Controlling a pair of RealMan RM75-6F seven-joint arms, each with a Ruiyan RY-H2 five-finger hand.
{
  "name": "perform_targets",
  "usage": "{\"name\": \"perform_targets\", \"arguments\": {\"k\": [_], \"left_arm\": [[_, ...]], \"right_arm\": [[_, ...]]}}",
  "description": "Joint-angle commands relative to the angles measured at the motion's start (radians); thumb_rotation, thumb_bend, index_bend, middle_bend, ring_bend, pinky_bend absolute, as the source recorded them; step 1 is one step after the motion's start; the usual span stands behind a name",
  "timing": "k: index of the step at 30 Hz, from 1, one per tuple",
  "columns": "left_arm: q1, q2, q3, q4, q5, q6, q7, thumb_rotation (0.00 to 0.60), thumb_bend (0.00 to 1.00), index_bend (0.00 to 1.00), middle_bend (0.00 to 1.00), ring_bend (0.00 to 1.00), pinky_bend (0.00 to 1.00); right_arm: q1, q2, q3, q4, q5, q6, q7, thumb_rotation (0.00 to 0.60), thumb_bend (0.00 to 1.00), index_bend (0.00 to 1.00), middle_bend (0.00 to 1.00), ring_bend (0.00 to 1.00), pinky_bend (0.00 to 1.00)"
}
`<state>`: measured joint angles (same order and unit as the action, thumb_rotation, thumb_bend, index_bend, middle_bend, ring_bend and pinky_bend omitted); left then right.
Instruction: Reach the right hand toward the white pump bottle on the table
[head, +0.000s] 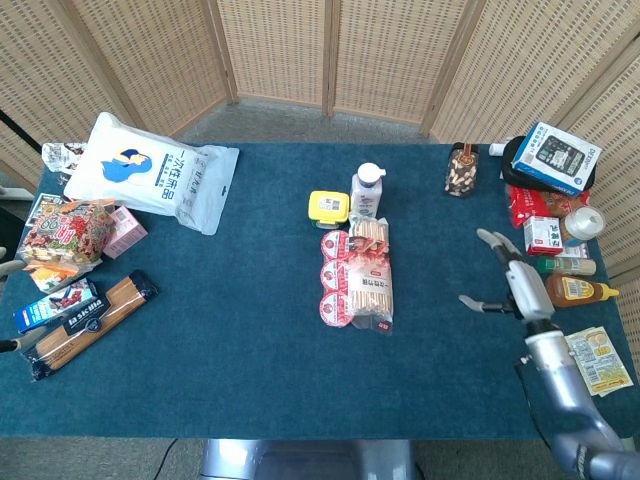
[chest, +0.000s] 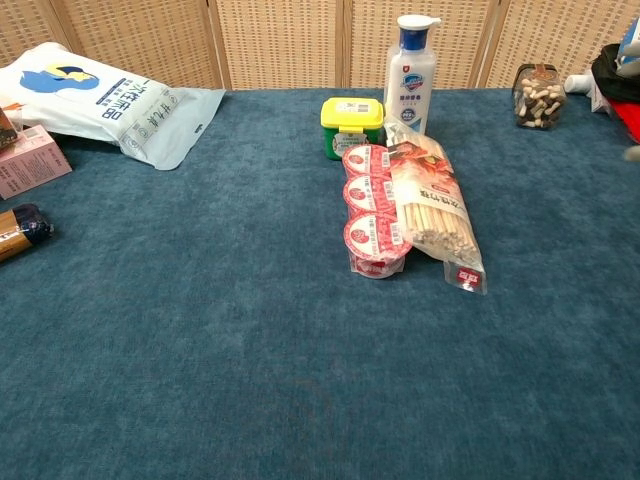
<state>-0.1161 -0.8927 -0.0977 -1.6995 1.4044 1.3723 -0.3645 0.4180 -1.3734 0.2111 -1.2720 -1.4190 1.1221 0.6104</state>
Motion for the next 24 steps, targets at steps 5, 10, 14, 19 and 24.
{"name": "perform_targets", "arguments": {"k": [5, 10, 14, 19, 24], "left_arm": [[-0.014, 0.019, -0.008, -0.033, -0.001, -0.010, 0.007, 0.600, 0.00, 0.20, 0.00, 0.00, 0.00], [-0.022, 0.023, -0.013, -0.056, -0.009, -0.017, 0.014, 0.600, 0.00, 0.20, 0.00, 0.00, 0.00], [-0.030, 0.021, -0.016, -0.068, -0.018, -0.026, 0.031, 0.600, 0.00, 0.20, 0.00, 0.00, 0.00], [-0.037, 0.019, -0.021, -0.084, -0.033, -0.029, 0.061, 0.600, 0.00, 0.20, 0.00, 0.00, 0.00], [-0.040, 0.018, -0.025, -0.107, -0.056, -0.030, 0.107, 0.600, 0.00, 0.21, 0.00, 0.00, 0.00]], "right_arm": [[0.102, -0.068, 0.057, 0.070, 0.079, -0.128, 0.010, 0.600, 0.03, 0.00, 0.00, 0.00, 0.00], [0.161, -0.117, 0.082, 0.132, 0.105, -0.173, -0.010, 0.600, 0.03, 0.00, 0.00, 0.00, 0.00], [0.209, -0.151, 0.104, 0.180, 0.131, -0.211, -0.027, 0.600, 0.03, 0.00, 0.00, 0.00, 0.00], [0.276, -0.190, 0.136, 0.265, 0.172, -0.290, -0.016, 0.600, 0.03, 0.00, 0.00, 0.00, 0.00], [0.349, -0.231, 0.167, 0.384, 0.208, -0.383, 0.022, 0.600, 0.03, 0.00, 0.00, 0.00, 0.00]]}}
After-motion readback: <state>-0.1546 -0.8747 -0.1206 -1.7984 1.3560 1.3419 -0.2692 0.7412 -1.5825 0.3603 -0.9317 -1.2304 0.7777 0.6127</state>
